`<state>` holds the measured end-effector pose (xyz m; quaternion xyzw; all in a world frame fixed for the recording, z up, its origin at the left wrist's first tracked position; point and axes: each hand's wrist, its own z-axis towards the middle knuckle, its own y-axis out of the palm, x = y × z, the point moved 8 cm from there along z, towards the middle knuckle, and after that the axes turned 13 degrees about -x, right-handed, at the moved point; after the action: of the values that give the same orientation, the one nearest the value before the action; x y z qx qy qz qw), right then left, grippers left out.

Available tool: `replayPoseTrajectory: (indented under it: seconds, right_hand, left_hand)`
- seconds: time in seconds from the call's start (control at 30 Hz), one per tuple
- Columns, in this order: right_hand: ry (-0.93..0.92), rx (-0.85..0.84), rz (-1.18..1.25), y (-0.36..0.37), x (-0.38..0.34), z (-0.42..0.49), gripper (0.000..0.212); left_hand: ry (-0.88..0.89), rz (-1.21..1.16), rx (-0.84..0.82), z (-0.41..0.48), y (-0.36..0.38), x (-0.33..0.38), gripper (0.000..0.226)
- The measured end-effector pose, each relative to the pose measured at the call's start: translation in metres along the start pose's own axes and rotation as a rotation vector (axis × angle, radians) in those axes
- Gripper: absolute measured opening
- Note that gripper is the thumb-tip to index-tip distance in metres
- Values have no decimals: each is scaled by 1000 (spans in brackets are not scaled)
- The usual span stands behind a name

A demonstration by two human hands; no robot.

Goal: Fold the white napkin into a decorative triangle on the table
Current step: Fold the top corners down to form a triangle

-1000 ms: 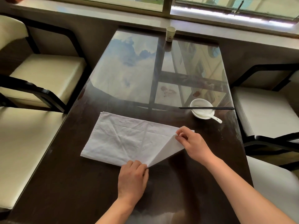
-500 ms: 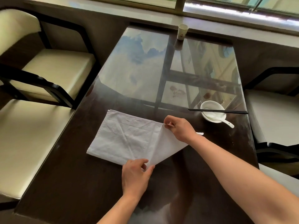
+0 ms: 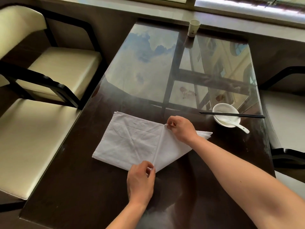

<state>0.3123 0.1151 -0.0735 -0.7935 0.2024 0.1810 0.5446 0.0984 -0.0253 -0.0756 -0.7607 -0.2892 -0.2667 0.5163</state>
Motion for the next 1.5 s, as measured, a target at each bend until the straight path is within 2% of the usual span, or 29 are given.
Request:
replayPoseTrajectory:
  seconds: [0.3, 0.93, 1.2, 1.5]
  right_hand:
    - [66, 33, 21, 3, 2, 3, 19]
    - [74, 57, 11, 6, 2, -2, 13]
    - [114, 32, 6, 7, 3, -4, 15]
    - [117, 81, -11, 4, 1, -9, 13]
  left_hand:
    - [66, 28, 8, -1, -2, 4, 14]
    - [146, 160, -48, 0, 4, 1, 14]
    - [221, 248, -43, -1, 6, 5, 18]
    - [370, 336, -4, -6, 5, 14, 18]
